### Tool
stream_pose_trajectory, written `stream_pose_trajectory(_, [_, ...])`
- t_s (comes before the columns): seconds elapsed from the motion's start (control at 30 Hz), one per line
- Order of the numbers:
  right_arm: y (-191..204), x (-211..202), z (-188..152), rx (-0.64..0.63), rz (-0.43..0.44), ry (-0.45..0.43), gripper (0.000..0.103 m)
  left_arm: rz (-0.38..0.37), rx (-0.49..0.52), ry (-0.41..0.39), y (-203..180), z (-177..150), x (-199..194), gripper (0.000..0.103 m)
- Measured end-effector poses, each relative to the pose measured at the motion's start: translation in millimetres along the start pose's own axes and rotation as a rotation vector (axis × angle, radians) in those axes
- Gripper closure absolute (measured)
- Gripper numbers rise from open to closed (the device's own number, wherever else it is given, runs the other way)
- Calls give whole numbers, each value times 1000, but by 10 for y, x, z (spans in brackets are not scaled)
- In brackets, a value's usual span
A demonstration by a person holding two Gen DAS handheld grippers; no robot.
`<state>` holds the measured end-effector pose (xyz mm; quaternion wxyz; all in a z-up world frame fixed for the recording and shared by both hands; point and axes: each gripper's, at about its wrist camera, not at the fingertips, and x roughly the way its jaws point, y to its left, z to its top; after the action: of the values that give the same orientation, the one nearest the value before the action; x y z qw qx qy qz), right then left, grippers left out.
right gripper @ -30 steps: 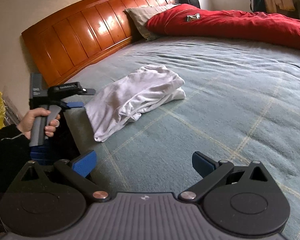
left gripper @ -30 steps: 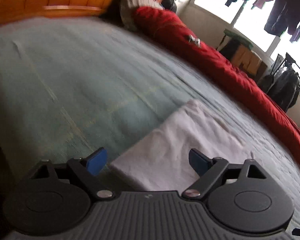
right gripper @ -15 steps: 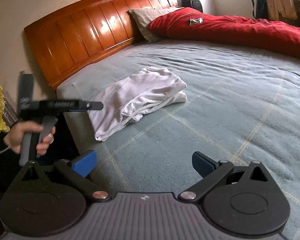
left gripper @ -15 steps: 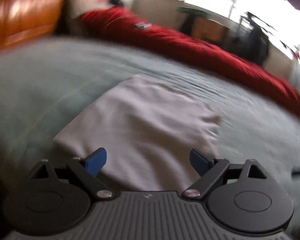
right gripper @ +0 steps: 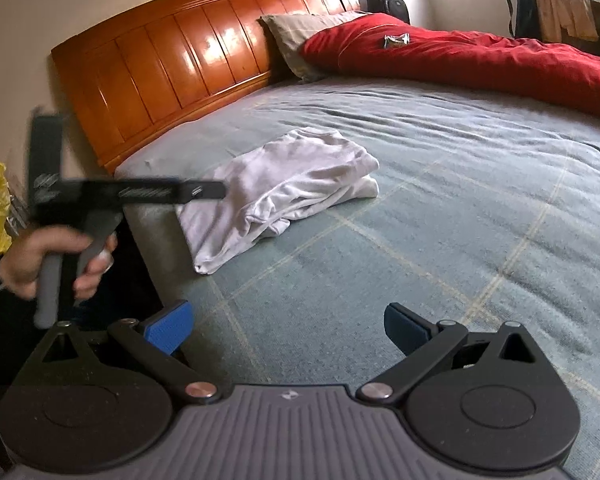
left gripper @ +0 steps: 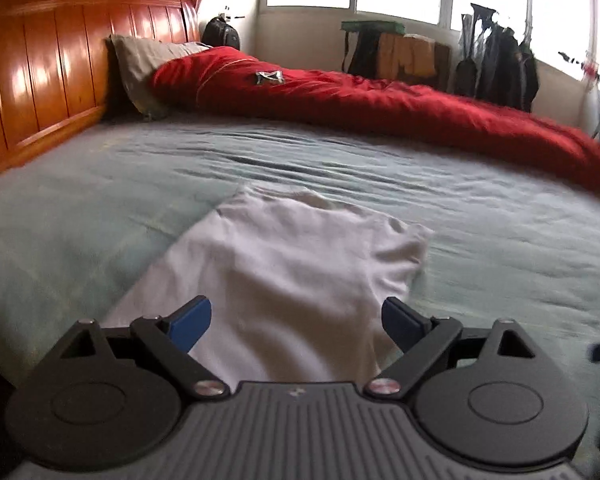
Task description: Fold clothes
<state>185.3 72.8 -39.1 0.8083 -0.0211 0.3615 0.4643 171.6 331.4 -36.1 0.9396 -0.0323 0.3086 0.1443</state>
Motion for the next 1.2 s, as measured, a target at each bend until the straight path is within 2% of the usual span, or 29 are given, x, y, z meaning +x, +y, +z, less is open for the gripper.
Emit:
stream_pose_trajectory(0.1, [-2,-6,-14,-12,-6,5,0,40,64,20,-151,-30,188,11])
stream_pose_trajectory(0.2, [-38,16,-21,-4,-1,12,0,48,92,81,-269,-121,294,11])
stream_pose_trajectory(0.27, [-59,35,-24,0,0,14,0,59,140,53,-326,-95,215,12])
stream_pose_trajectory(0.43, [-133,86,-51,27,11,21,0,-43,153,-36,-326,146,73,11])
stream_pose_trajectory(0.5, [-148,103,-58,33,17,22,0,-85,162,-40,-397,188,139,11])
stream_pose_trajectory(0.6, [-158,114,-77,29,14,27,0,-189,151,14,-509,125,321,11])
stream_pose_trajectory(0.7, [-196,110,-85,30,7,28,0,-275,75,134,-547,12,555,10])
stream_pose_trajectory(0.8, [-244,110,-99,38,1,30,0,-263,122,120,-613,52,507,10])
stream_pose_trajectory(0.9, [-286,119,-120,46,-4,31,0,-325,95,63,-582,230,480,9])
stream_pose_trajectory(1.0, [-306,136,-127,57,-1,33,0,-295,94,36,-618,388,587,9])
stream_pose_trajectory(1.13, [-303,130,-127,46,-13,37,0,-334,72,95,-738,393,854,9])
stream_pose_trajectory(1.2, [-315,116,-124,46,-22,37,0,-310,54,158,-784,319,967,9])
